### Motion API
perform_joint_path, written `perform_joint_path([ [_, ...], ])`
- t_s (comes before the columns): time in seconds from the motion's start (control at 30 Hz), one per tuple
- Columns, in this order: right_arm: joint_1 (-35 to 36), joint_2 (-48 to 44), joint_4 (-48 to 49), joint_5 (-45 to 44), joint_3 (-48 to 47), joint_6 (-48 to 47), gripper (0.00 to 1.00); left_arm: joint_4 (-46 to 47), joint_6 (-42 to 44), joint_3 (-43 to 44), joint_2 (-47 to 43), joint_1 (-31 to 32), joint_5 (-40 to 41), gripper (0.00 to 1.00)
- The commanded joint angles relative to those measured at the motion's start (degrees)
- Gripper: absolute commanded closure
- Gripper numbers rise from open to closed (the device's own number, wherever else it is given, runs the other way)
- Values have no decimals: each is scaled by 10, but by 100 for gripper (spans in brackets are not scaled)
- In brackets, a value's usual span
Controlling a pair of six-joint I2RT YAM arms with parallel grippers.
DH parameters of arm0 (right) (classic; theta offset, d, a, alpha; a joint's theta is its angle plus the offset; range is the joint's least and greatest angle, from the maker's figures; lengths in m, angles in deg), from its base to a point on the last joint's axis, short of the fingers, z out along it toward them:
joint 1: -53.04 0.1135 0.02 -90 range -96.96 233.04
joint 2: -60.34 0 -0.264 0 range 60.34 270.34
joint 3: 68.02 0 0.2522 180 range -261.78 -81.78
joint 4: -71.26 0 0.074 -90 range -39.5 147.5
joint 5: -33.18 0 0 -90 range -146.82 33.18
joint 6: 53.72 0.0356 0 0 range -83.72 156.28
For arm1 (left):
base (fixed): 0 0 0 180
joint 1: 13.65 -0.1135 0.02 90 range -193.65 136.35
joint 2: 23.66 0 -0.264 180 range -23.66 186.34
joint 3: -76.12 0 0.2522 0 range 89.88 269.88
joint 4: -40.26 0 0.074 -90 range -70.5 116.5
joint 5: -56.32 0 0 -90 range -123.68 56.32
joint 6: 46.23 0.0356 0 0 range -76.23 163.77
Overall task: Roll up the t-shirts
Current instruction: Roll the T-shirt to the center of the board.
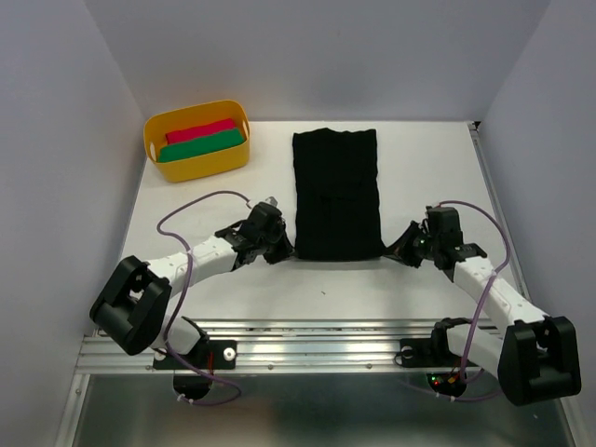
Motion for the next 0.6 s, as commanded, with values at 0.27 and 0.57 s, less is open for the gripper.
perform_joint_path([
  [0.27,-4,47,-6,-47,-88,-26,99,-92,51,113,39,-16,37,100],
  [0.57,-4,113,22,-50,-125,-28,99,-106,86,176,99,-44,26,100],
])
